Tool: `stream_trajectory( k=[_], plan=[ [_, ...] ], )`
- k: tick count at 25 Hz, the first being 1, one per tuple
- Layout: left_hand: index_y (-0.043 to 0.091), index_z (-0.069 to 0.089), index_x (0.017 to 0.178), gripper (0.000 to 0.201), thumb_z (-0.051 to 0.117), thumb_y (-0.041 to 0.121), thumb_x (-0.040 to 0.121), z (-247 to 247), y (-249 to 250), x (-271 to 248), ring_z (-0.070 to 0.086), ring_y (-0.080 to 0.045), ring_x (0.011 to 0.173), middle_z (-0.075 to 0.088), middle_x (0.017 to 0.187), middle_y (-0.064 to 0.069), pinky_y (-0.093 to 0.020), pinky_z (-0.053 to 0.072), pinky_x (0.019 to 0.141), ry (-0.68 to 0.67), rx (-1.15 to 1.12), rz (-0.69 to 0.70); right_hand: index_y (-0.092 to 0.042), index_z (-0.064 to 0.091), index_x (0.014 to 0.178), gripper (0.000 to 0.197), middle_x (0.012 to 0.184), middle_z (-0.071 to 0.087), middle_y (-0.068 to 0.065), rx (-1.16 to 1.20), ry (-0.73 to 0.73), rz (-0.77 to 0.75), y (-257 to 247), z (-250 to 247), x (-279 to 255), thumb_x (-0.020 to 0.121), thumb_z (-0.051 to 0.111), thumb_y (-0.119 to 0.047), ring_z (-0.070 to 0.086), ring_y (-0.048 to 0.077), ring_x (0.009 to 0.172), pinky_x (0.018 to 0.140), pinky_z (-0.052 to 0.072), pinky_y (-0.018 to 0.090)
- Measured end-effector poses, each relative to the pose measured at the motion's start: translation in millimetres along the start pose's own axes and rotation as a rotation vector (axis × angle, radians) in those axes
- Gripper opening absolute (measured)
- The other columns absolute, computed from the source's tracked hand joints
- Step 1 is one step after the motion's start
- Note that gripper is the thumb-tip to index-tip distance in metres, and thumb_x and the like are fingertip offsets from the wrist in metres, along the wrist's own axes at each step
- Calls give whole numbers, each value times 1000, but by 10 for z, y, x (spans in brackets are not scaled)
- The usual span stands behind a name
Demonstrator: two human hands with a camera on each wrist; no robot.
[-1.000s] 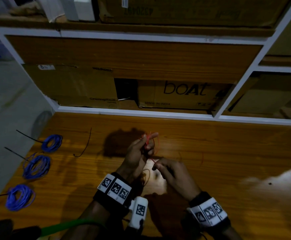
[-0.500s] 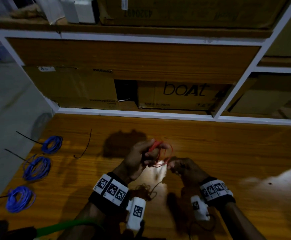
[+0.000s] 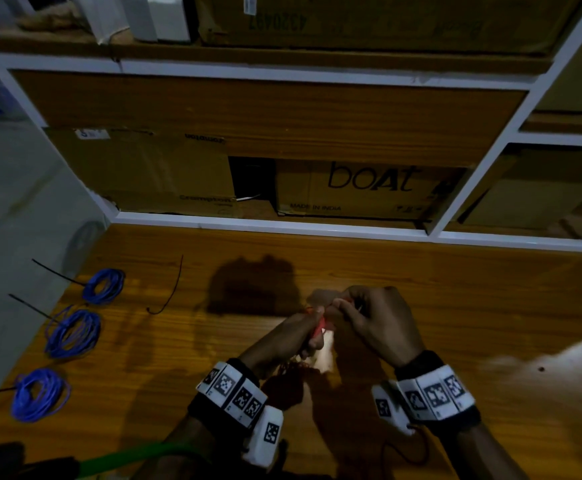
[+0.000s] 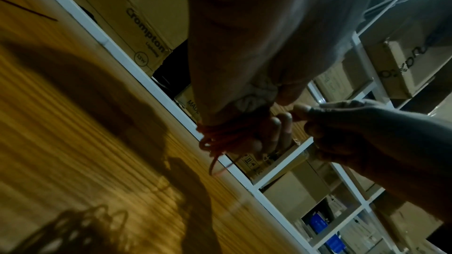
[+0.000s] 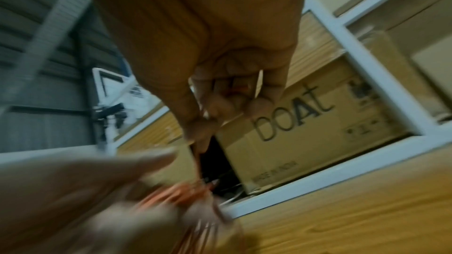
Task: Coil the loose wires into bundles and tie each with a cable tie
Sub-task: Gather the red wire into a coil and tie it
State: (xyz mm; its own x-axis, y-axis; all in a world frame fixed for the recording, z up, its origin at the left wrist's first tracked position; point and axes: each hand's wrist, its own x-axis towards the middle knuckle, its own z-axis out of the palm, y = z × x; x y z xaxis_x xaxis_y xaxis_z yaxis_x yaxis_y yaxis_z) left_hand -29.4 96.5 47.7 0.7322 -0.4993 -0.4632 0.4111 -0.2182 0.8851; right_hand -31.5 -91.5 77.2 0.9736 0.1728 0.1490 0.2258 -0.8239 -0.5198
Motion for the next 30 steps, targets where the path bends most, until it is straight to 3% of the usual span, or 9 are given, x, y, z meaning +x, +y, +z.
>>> stream_trajectory(
  k=[4, 9, 11, 14, 17, 21, 24, 27, 30],
  plan=[
    [15, 59, 92, 41, 32, 42, 108, 27, 11, 72, 46, -8, 56, 53, 63, 7, -23, 37, 57, 165, -211, 40, -33, 69, 97, 19, 75, 66, -14, 10, 71, -40, -265, 172, -148, 102, 50, -35, 56, 2, 60, 53, 50, 27],
    [7, 68, 110, 37, 40, 31, 107, 16, 38, 90, 56, -8, 61, 62, 69, 4, -19, 41, 55, 269, -365, 104, -26, 57, 135, 33, 111, 68, -10, 176, 33, -20, -380, 509, -339, 104, 47, -23, 62, 1, 88, 73, 54, 20],
    [8, 69, 115, 35, 41, 28, 106, 7, 39, 90, 62, -10, 67, 65, 73, 2, -20, 47, 60, 273, -418, 123, -27, 62, 129, 28, 112, 70, -12, 241, 75, 1, -411, 570, -381, 103, 52, -25, 64, 0, 93, 77, 55, 21],
    [5, 65, 120, 38, 47, 32, 100, -10, 11, 109, 56, -15, 70, 58, 73, 1, -26, 46, 64, 276, -536, 151, -32, 71, 100, 8, 87, 71, -17, 333, 154, 61, -399, 598, -383, 97, 64, -30, 66, 1, 77, 65, 56, 27],
    [2, 62, 124, 42, 41, 33, 104, -5, 0, 129, 49, -12, 65, 52, 69, 4, -26, 40, 60, 254, -600, 154, -27, 65, 73, 19, 66, 66, -8, 518, 172, 143, -348, 609, -387, 90, 73, -32, 63, 9, 61, 58, 54, 35],
    [0, 62, 126, 48, 58, 34, 93, -13, 14, 114, 46, -12, 61, 48, 69, 3, -23, 39, 53, 192, -678, 210, -10, 70, 75, 17, 71, 72, 7, 839, 111, 242, -284, 628, -389, 84, 80, -19, 70, 23, 65, 62, 57, 40],
    [1, 61, 128, 44, 51, 30, 97, -27, 21, 112, 46, -12, 59, 47, 69, 2, -23, 38, 51, 165, -700, 207, -2, 69, 78, 18, 72, 72, 12, 953, 55, 261, -226, 673, -402, 83, 81, -14, 70, 28, 66, 63, 58, 41],
    [-2, 60, 127, 42, 40, 28, 105, -28, 45, 91, 41, -10, 55, 41, 65, 4, -22, 36, 52, 147, -672, 215, -12, 69, 72, 19, 68, 71, 5, 810, 112, 253, -219, 661, -411, 81, 83, -23, 68, 21, 63, 62, 58, 48],
    [-2, 63, 116, 42, 37, 29, 105, -34, 72, 74, 35, -10, 51, 35, 62, 3, -23, 29, 51, 134, -609, 250, -26, 61, 76, 26, 72, 64, -10, 499, 214, 172, -238, 590, -406, 76, 83, -40, 62, 7, 66, 58, 53, 34]
  ],
)
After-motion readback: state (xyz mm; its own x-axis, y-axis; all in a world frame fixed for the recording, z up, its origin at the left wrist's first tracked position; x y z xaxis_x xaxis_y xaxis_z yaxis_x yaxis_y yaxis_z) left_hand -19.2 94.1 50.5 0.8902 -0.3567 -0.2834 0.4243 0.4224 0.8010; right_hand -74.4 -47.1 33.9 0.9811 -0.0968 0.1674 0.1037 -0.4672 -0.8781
